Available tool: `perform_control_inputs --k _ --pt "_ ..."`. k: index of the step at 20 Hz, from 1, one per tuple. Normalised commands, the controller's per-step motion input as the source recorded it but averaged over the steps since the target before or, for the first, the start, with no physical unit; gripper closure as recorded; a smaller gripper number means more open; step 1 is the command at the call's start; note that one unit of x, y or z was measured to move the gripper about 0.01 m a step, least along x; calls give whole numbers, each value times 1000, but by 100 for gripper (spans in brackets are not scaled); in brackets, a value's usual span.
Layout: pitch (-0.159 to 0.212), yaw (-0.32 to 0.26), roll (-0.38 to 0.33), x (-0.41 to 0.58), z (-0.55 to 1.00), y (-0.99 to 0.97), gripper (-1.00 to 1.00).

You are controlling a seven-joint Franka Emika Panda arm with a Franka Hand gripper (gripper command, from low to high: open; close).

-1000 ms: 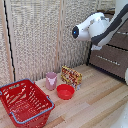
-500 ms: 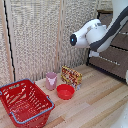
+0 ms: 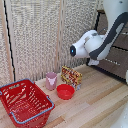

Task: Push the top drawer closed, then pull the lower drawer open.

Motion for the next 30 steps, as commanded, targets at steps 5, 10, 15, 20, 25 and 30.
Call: perform_control_inputs --k 5,10,15,20,25,30 --pt "-15 38 -97 -1 -418 -143 -100" --pt "-3 46 -10 89 -70 -653 -100" --pt "-4 70 7 278 15 -719 -100" --pt "0 51 27 311 33 -508 -100" --pt "0 14 -8 71 0 -147 100" --pt "0 0 0 0 0 0 100"
